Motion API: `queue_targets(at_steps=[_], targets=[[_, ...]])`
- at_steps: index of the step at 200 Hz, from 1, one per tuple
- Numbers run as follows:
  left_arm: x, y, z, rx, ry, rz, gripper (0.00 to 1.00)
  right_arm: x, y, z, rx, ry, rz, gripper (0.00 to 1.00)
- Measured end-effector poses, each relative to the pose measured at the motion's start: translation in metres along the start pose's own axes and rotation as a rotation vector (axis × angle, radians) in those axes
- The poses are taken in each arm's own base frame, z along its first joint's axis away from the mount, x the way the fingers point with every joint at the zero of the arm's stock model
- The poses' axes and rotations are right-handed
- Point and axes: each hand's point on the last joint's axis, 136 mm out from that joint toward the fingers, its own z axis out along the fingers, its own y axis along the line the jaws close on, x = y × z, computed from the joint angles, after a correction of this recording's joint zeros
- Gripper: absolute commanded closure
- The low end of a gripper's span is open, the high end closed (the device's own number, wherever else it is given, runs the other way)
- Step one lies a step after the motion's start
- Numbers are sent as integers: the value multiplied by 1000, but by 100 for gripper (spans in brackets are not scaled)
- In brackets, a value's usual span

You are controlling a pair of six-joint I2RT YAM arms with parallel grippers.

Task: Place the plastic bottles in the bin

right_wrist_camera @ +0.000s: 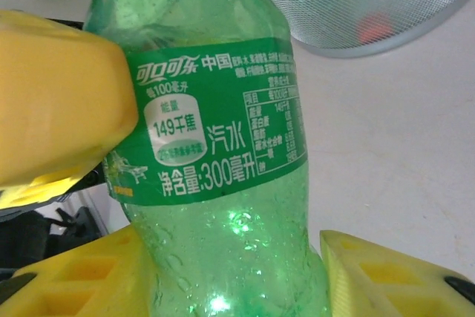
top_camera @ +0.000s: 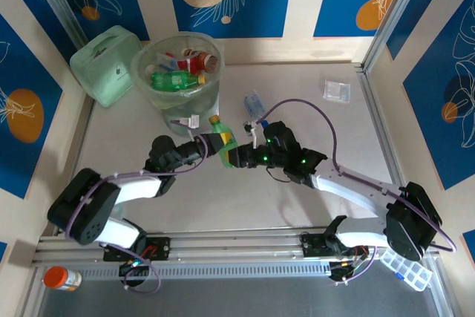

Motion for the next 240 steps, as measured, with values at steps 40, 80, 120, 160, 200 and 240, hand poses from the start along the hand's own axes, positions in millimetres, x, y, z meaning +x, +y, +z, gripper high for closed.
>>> queue_targets(at_steps=[40,80,120,160,200,240], targets=[[-18,-23,-13,-124,-16,129,58,-7,8,-10,-5,-11,-21,0],[-61,-53,-24,-305,-39,232,59,-28,33,-47,-54,-123,-68,1],[-130,-114,-41,-458,-121,372,57,-32,51,-73,-113,-215,-107,4],[-228,-157,-39,-636,-220,549,57,-8,31,-54,-6,-184,-101,5],[-307,-150,-40,-880,-260,748,62,3,25,-41,61,-163,-113,5],[-324,-93,-51,-1071,-152,834,59,14,32,-29,76,-146,-166,5]])
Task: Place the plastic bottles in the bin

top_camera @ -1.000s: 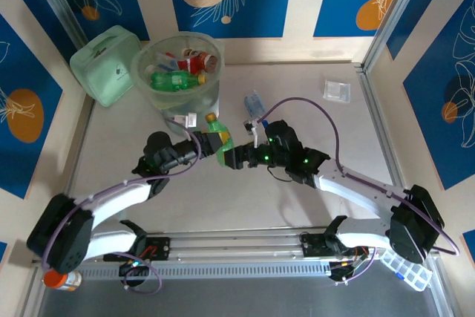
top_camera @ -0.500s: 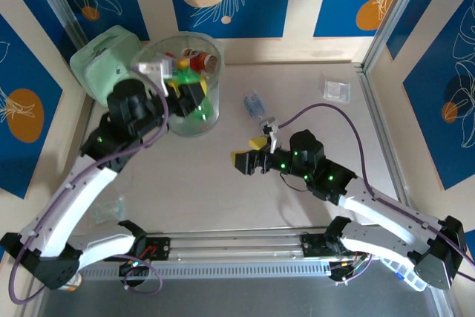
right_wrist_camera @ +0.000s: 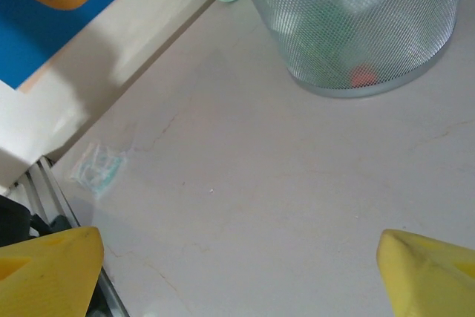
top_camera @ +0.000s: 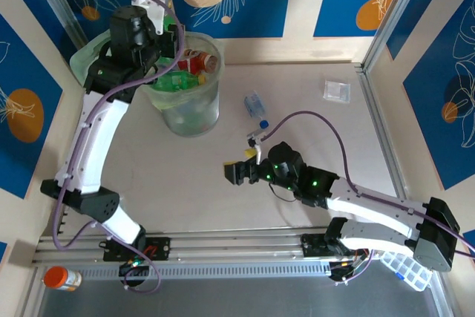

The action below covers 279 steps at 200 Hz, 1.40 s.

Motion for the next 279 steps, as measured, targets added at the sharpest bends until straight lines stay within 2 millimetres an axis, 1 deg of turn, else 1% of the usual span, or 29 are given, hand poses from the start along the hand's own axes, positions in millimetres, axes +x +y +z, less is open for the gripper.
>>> queue_targets(at_steps=[17,38,54,81,96,113,126,148,161,176,185,203,224,279], targets=[[10,20,24,-52,48,27,57,9,2,6,13,23,-30,5],[29,33,52,-89,117,68,57,21,7,13,26,54,-77,5],[49,34,70,-91,176,94,57,26,12,19,33,68,-111,5],[79,33,98,-83,261,122,58,28,14,25,50,77,-144,5],[89,32,111,-77,289,139,57,28,15,28,62,74,-157,5],[102,30,120,-66,326,156,56,27,14,28,74,68,-166,5],[111,28,125,-60,350,176,54,26,13,28,79,66,-167,5],[115,23,130,-46,354,211,48,25,11,27,92,59,-168,5],[116,20,132,-41,355,222,40,24,10,27,100,55,-168,5],[115,20,133,-36,352,224,28,24,9,27,104,53,-169,5],[116,18,134,-31,354,220,23,24,9,27,105,52,-169,5],[121,13,139,-12,368,208,18,23,9,27,109,51,-170,5],[123,7,141,17,368,193,13,23,8,27,115,50,-171,5],[125,-16,138,91,374,182,8,21,5,26,133,42,-177,5]])
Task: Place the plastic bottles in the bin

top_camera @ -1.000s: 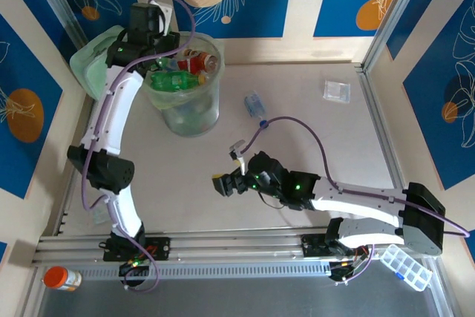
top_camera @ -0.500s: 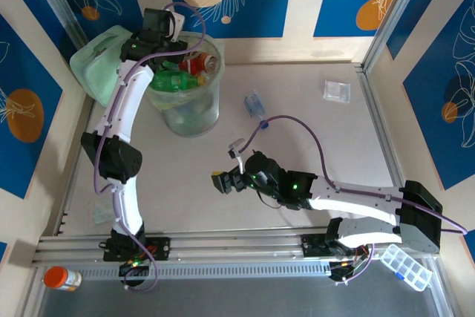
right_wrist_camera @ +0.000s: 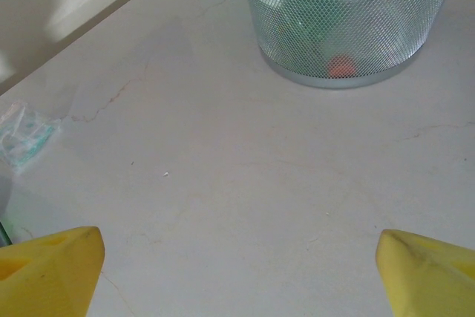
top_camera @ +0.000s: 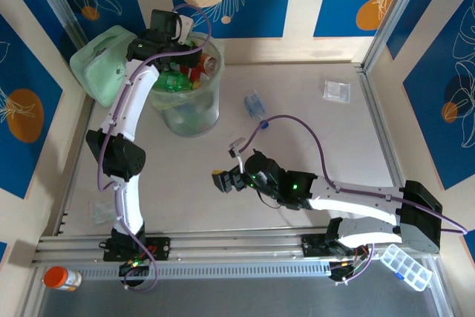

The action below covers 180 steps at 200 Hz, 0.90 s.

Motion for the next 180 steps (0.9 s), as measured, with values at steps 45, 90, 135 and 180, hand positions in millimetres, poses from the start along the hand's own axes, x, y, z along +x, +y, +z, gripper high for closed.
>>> queue_targets(at_steps=[45,90,135,180], targets=[[-8,0,-14,-9,-27,-1,8,-2,-1,1,13,0,-4,5],[-14,21,-28,-120,-44,-8,10,1,-2,2,19,9,-8,5],[-6,34,-24,-170,-23,-29,33,1,-2,2,20,11,-9,5],[6,53,-15,-214,5,-65,41,2,-2,2,21,13,-9,5]])
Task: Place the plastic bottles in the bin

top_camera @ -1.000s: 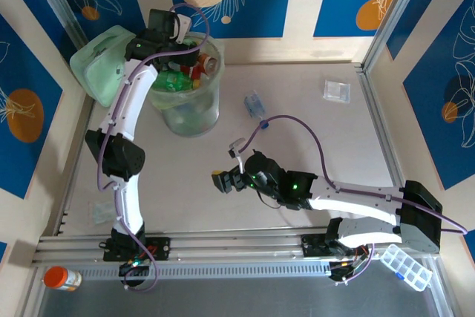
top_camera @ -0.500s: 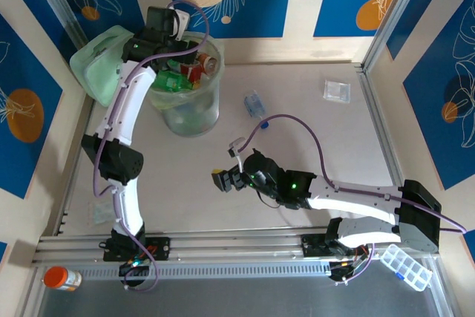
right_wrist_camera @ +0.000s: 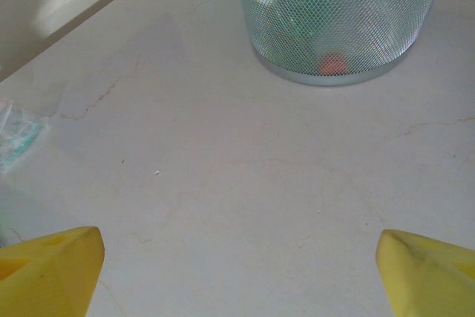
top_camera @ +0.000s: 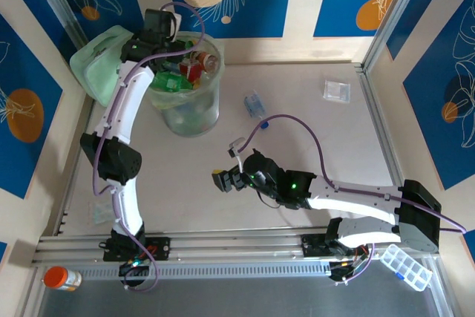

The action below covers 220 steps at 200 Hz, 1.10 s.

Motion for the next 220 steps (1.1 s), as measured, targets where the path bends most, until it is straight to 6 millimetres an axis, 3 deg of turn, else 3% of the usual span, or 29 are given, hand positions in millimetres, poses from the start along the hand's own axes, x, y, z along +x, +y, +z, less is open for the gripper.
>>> queue_targets(at_steps=[24,53,89,114,139,178,197,220], targets=[[5,9,7,8,9,-40,44,1,-1,1,4,3,-2,5],[6,7,9,46,9,-60,45,1,-2,1,11,1,-6,5],[5,5,6,57,5,-89,32,0,-7,2,43,-5,-22,5],[1,5,-9,56,-4,-113,24,-3,-13,1,74,-19,-32,5],[-12,3,-51,55,-70,-134,22,-14,-23,-9,99,-52,-9,6],[-18,-24,-154,171,-239,-190,21,-44,-46,-26,142,-96,107,6],[-4,-39,-193,261,-300,-243,22,-57,-58,-29,157,-115,175,6],[24,-59,-216,367,-325,-323,22,-67,-78,-26,182,-116,257,7]])
